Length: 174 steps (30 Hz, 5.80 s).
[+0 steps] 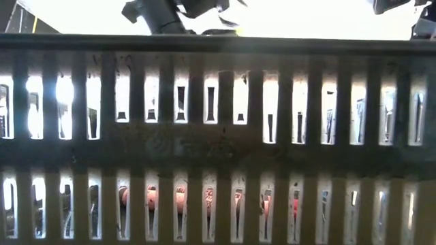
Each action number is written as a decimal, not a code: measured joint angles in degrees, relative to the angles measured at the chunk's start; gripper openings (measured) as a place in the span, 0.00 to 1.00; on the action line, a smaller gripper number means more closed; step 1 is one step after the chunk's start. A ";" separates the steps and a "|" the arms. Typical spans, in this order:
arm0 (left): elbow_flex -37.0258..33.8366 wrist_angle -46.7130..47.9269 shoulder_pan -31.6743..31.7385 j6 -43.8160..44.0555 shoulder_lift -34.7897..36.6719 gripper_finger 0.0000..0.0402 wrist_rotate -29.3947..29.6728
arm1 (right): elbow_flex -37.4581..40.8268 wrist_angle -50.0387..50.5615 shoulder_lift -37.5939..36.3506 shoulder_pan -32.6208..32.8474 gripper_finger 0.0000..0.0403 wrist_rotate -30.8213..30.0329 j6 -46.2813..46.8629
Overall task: Sort crayons
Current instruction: Put the yellow crayon into the blue bin
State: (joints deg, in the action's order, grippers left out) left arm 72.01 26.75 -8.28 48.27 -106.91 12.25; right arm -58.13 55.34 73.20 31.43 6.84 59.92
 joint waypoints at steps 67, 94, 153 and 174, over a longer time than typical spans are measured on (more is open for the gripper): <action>28.94 15.71 0.38 1.14 -11.02 0.00 7.67 | -0.02 7.90 -9.87 -1.67 0.31 -29.27 -1.25; 29.96 -7.19 -4.66 -10.48 -4.39 0.00 14.03 | -0.02 -23.25 -11.43 2.00 0.31 -18.98 -0.09; 30.11 -14.84 -4.87 -16.75 -4.20 0.12 16.68 | -2.20 -20.17 -14.00 -3.35 0.03 -43.06 -7.23; 29.94 0.59 -5.45 -12.48 -4.38 0.23 9.41 | -5.03 3.46 -4.23 16.01 0.04 -3.11 24.75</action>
State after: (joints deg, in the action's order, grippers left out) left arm 101.95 27.34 -13.73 35.79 -111.28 21.66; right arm -63.16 58.80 68.97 47.44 3.74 84.67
